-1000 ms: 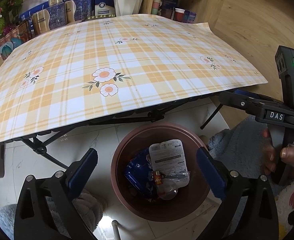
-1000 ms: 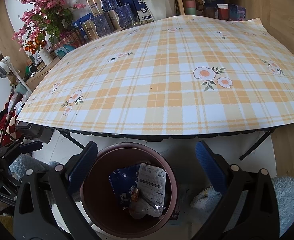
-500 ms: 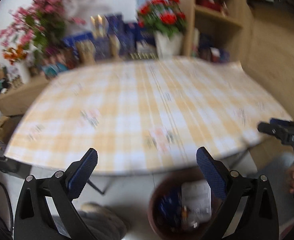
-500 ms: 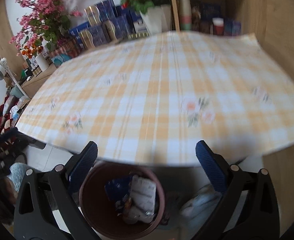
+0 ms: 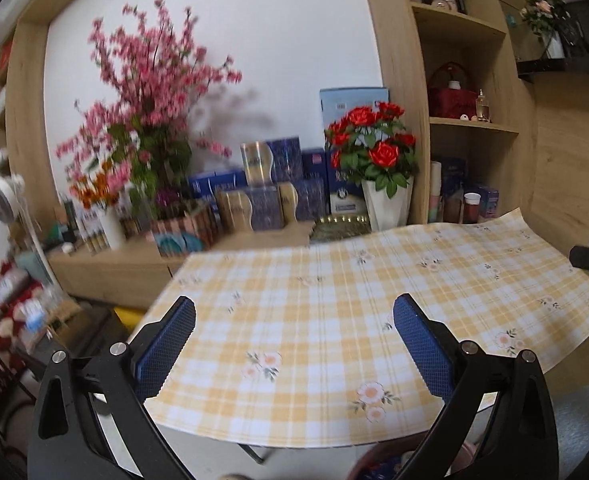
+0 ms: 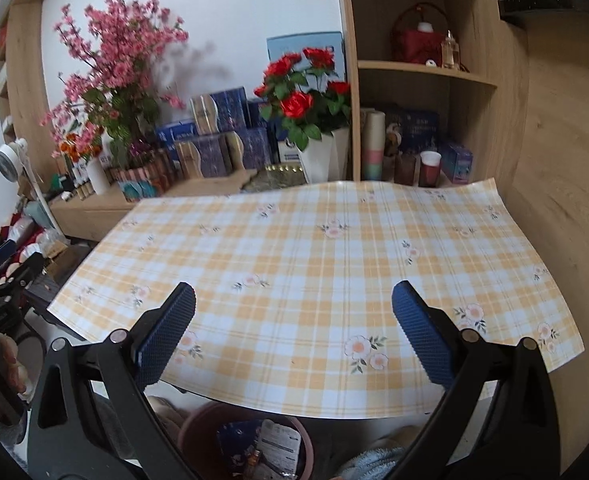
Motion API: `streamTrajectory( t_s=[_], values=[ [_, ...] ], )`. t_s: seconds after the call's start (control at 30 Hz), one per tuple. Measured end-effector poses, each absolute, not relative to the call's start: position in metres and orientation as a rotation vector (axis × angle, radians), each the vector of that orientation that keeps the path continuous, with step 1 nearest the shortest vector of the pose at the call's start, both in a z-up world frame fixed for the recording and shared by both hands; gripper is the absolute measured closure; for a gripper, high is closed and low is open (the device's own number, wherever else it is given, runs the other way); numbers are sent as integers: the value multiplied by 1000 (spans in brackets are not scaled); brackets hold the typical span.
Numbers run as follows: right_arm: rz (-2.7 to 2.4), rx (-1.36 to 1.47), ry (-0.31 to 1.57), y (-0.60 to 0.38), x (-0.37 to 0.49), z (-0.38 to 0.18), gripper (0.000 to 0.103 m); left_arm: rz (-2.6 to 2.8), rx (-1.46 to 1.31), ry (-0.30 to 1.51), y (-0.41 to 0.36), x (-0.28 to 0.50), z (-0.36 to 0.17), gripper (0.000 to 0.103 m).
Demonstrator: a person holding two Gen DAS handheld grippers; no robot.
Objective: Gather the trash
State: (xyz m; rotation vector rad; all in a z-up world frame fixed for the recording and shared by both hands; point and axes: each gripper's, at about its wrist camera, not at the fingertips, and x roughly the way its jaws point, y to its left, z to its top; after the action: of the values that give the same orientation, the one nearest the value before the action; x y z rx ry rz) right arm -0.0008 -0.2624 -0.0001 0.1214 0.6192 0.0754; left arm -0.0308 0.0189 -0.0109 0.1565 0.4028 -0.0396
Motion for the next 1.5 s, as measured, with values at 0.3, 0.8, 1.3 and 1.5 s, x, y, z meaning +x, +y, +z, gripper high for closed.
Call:
streamTrajectory(
  t_s=[0.3,0.8,1.3,1.5],
  values=[
    [83,102,631,-252,-4,10,6,-51,156,378,11,-39,2,6],
    [70,91,616,-247,-9,13,6,-109,119,444,12,-33,1,6],
    [75,98,610,-246,-11,18,6,-109,110,456,11,-34,2,6],
    [78,102,609,-245,-12,19,6,-101,117,451,11,-36,3,6]
  ],
)
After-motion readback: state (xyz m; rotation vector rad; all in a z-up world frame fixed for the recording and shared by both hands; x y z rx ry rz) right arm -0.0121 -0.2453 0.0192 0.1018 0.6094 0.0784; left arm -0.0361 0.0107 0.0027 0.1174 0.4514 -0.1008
